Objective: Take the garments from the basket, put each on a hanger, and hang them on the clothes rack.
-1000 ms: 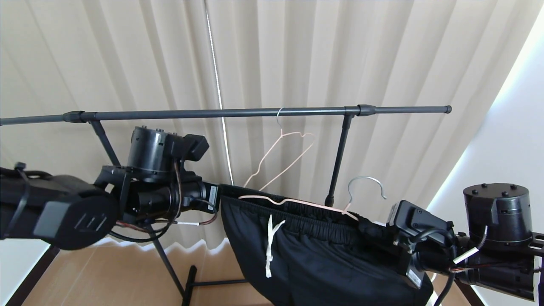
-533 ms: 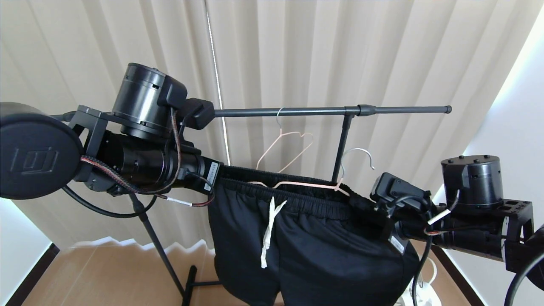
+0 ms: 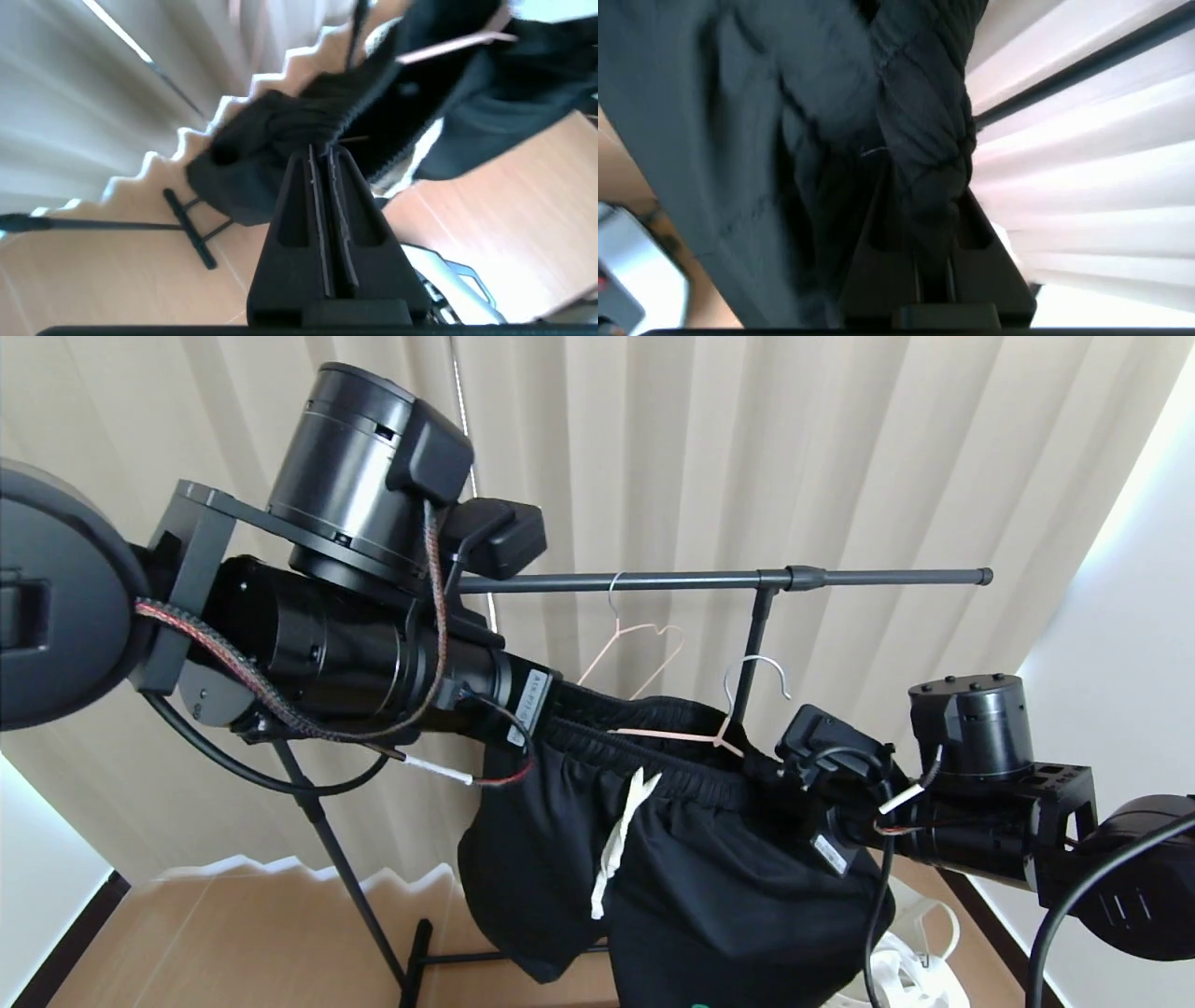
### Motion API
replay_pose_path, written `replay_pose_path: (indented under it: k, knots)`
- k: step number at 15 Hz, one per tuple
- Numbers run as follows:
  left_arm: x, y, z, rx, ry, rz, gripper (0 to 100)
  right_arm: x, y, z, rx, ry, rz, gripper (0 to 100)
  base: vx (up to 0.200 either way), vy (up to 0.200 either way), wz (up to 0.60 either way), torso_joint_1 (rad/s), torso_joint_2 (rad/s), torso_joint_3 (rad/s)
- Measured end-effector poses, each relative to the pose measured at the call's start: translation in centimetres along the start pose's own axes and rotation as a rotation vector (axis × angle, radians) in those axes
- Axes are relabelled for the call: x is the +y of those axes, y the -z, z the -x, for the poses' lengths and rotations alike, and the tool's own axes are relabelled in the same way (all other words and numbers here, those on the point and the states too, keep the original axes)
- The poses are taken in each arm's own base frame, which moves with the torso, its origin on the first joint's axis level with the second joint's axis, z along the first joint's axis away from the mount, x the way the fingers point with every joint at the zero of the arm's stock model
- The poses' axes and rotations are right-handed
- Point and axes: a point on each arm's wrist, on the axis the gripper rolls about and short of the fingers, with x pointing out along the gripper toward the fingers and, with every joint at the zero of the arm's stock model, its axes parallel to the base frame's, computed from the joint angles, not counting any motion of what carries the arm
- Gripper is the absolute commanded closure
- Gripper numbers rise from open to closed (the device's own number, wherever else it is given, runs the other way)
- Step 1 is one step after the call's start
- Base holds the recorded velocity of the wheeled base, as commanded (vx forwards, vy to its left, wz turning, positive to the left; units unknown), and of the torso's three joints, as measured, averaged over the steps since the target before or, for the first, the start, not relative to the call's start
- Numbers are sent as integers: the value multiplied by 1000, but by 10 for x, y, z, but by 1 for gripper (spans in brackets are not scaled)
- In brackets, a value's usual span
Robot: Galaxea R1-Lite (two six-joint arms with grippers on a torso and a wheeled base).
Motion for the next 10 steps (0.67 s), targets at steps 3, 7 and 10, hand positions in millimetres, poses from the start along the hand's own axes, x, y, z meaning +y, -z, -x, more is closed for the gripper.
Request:
replay_pose_path:
  k: [3,7,10]
  knots:
    - [-23,9,-5,38,58,-9,100,6,-18,-1,-99,-2,-84,100,0,0,0,0,0,0]
    - [-36,24,-13,100,82,53,100,11,-24,3,-256,37,-81,100,0,0,0,0,0,0]
    - [-38,31,-18,132,78,79,100,17,-21,4,-257,21,-75,100,0,0,0,0,0,0]
